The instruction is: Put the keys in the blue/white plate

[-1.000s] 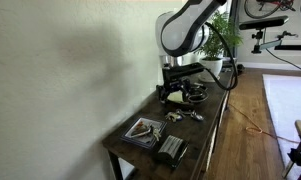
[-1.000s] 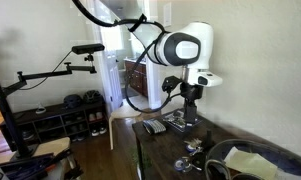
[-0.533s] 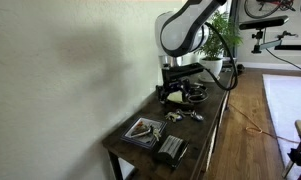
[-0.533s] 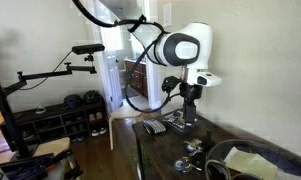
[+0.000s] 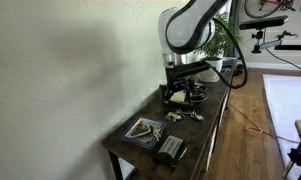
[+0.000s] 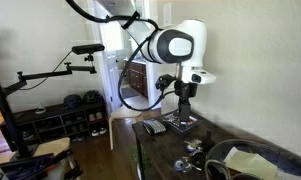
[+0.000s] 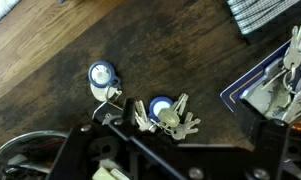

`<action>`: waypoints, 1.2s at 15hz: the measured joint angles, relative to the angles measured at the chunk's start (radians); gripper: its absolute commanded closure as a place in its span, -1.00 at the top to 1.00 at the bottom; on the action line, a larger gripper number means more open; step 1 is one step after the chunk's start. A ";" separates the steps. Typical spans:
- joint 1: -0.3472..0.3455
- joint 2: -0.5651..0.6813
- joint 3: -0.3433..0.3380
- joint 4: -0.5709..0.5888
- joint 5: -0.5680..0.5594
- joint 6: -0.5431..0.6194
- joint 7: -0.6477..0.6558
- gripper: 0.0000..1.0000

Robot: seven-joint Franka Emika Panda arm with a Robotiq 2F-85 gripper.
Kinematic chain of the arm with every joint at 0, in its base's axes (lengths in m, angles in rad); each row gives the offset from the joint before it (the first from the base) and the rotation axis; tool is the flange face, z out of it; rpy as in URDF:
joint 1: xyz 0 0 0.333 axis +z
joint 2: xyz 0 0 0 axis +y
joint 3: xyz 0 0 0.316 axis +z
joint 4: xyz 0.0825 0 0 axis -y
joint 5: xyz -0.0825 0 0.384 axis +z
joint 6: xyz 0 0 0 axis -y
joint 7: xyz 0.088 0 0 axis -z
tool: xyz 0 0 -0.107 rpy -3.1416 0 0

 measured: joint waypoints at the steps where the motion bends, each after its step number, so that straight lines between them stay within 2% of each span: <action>1: 0.002 -0.025 0.000 -0.027 -0.001 0.000 0.000 1.00; 8: 0.015 -0.209 0.000 -0.201 -0.052 0.011 0.002 1.00; 18: -0.021 -0.208 -0.008 -0.241 -0.067 0.080 0.001 1.00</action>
